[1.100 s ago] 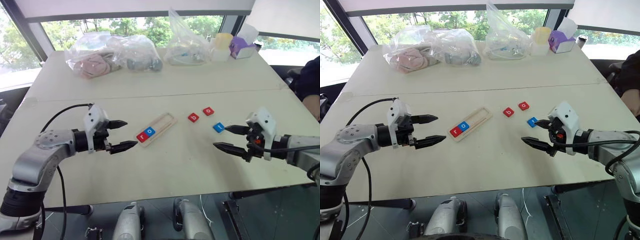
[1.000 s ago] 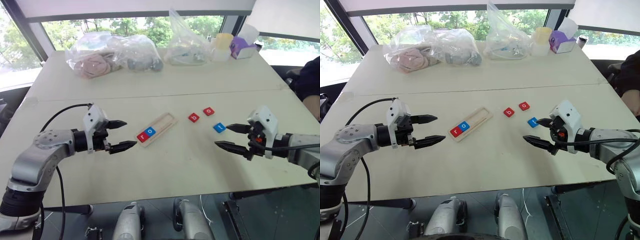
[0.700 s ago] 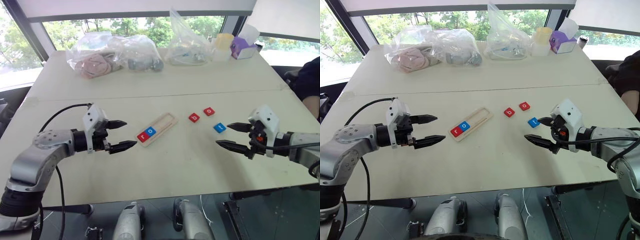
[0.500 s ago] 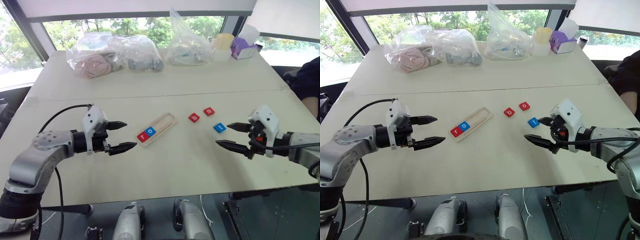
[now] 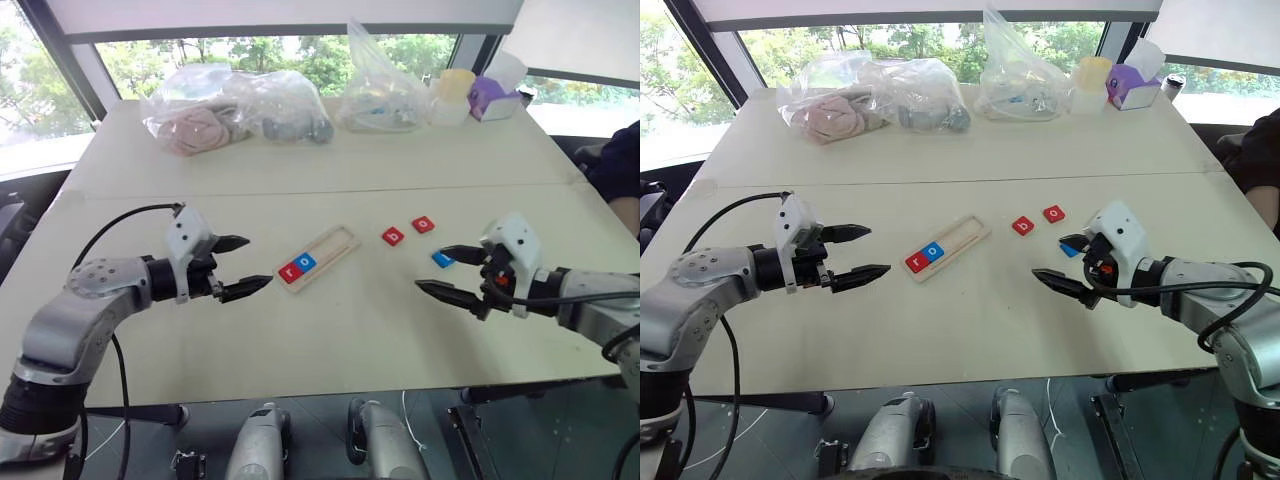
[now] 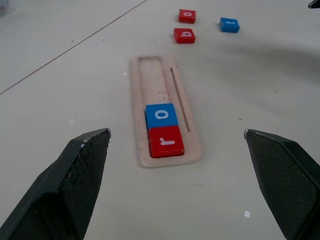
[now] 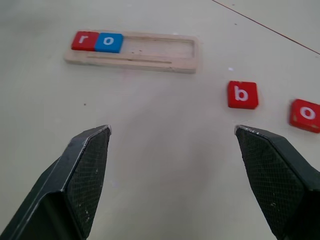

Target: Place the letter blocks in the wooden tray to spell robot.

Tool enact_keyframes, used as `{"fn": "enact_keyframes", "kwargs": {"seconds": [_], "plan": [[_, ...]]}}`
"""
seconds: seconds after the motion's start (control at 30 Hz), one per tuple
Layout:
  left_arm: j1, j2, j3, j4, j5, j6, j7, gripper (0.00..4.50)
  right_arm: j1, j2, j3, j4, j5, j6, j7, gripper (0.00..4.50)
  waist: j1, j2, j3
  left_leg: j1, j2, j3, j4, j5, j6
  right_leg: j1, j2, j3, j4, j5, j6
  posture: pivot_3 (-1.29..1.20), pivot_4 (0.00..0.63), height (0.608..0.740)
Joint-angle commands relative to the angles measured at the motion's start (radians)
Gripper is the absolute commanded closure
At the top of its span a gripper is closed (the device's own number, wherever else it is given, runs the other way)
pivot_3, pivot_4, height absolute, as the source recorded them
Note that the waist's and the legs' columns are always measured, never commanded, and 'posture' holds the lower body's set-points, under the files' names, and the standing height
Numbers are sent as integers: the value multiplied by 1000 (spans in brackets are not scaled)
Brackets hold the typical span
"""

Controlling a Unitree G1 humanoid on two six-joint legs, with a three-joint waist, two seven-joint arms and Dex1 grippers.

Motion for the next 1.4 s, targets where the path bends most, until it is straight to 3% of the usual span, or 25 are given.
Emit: {"fn": "enact_keyframes", "kwargs": {"seconds": [0.03, 0.17, 0.47, 1.4], "plan": [[-30, -69, -112, -27, 102, -35, 93, 0, -8, 23, 14, -41, 5, -8, -34, 425, 0, 0, 0, 0, 0, 0, 0, 0, 0, 0, 0, 0, 0, 0, 0, 0, 150, 740], [-47, -149, -177, 0, 166, -25, 163, 0, 25, 37, 31, -79, 1, -11, -61, 425, -2, -1, 0, 0, 0, 0, 1, 0, 0, 0, 0, 1, 1, 0, 0, 0, 150, 740], [-76, -224, -238, 103, 320, -74, 269, 0, 104, 78, 16, -151, 2, -7, -155, 425, -2, -1, 0, 2, 0, -1, 1, 0, 0, 0, 1, 1, 4, 0, 0, 0, 150, 740], [-45, -268, -313, 205, 453, -85, 253, 0, 111, 82, 41, -184, 5, 2, -210, 425, -3, -1, -1, 4, 0, -1, 1, 0, 0, 2, 0, 1, 3, 0, 0, 0, 150, 740]]}}
